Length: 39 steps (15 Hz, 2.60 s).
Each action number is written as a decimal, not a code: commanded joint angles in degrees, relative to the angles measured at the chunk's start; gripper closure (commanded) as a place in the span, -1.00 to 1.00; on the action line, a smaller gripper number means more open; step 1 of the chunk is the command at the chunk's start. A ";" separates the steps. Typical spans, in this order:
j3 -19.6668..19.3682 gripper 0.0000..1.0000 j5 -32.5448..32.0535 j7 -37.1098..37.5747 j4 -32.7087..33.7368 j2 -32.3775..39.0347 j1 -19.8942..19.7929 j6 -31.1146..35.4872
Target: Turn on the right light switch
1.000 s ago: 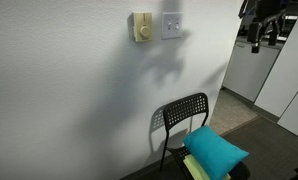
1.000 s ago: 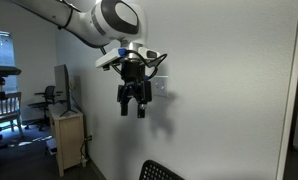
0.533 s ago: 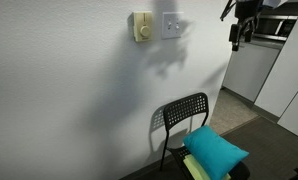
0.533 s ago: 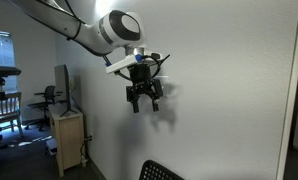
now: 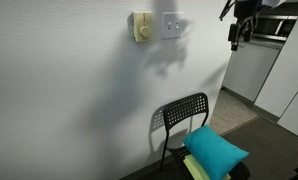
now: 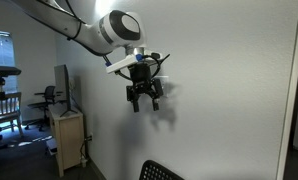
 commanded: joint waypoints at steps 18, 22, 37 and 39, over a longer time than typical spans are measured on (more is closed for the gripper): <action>3.99 -1.00 -1.23 -33.02 12.57 14.23 3.39 11.59; 4.21 -1.00 -1.92 -35.62 13.84 15.38 3.53 13.04; 5.88 -1.00 -5.15 -67.28 12.23 15.28 3.15 31.39; 5.73 -1.00 -4.54 -70.04 11.73 15.69 3.09 34.45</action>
